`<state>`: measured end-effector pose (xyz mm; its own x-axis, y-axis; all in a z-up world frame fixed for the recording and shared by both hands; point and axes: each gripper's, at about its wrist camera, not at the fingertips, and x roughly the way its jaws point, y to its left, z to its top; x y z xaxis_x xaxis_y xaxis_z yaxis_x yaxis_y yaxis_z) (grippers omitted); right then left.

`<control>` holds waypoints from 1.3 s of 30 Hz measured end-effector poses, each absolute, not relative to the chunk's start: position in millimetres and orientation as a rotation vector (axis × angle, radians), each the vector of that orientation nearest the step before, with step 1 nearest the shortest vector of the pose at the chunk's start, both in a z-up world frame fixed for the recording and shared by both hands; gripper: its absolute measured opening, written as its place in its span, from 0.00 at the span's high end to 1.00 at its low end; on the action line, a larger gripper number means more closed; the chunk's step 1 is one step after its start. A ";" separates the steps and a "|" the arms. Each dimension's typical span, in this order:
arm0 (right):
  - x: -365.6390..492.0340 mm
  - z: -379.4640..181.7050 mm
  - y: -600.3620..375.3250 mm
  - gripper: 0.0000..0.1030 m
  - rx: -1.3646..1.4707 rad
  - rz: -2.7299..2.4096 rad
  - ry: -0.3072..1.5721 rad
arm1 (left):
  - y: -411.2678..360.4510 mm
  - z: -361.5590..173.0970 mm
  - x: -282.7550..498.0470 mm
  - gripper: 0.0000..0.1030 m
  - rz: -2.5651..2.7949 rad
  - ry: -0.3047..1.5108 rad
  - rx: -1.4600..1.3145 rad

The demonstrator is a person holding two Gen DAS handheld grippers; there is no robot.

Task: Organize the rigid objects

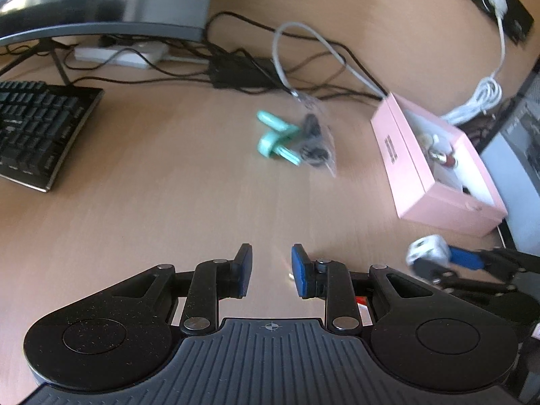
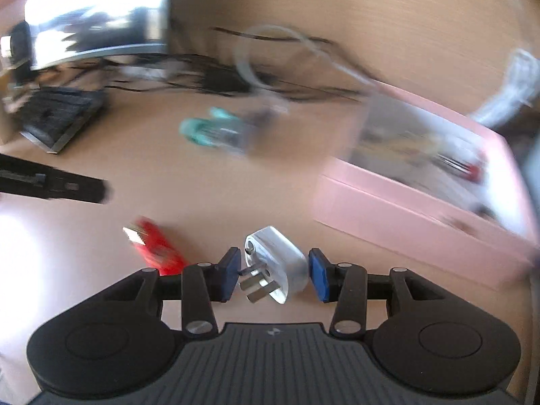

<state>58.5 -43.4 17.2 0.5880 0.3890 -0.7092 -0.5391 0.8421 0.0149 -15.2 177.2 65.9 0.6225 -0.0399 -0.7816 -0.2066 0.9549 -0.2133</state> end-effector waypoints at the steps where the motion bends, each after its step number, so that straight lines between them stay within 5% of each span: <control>1: 57.4 16.6 -54.5 0.53 -0.204 0.514 0.775 | 173.1 64.5 -14.0 0.73 0.090 0.910 -0.298; 4: 52.6 14.0 -83.3 0.42 -0.175 0.435 0.788 | 161.2 60.2 -11.5 0.73 0.072 0.946 -0.316; 9: 36.0 3.0 -115.5 0.41 -0.129 0.373 0.816 | 143.4 55.2 -7.1 0.73 0.060 0.982 -0.324; 19: 6.7 -12.6 -131.6 0.21 -0.081 0.351 0.785 | 117.5 42.8 18.1 0.69 0.050 1.008 -0.298; 39: -3.2 -23.0 -138.1 0.02 -0.080 0.391 0.730 | 74.1 36.0 55.9 0.69 0.055 0.993 -0.092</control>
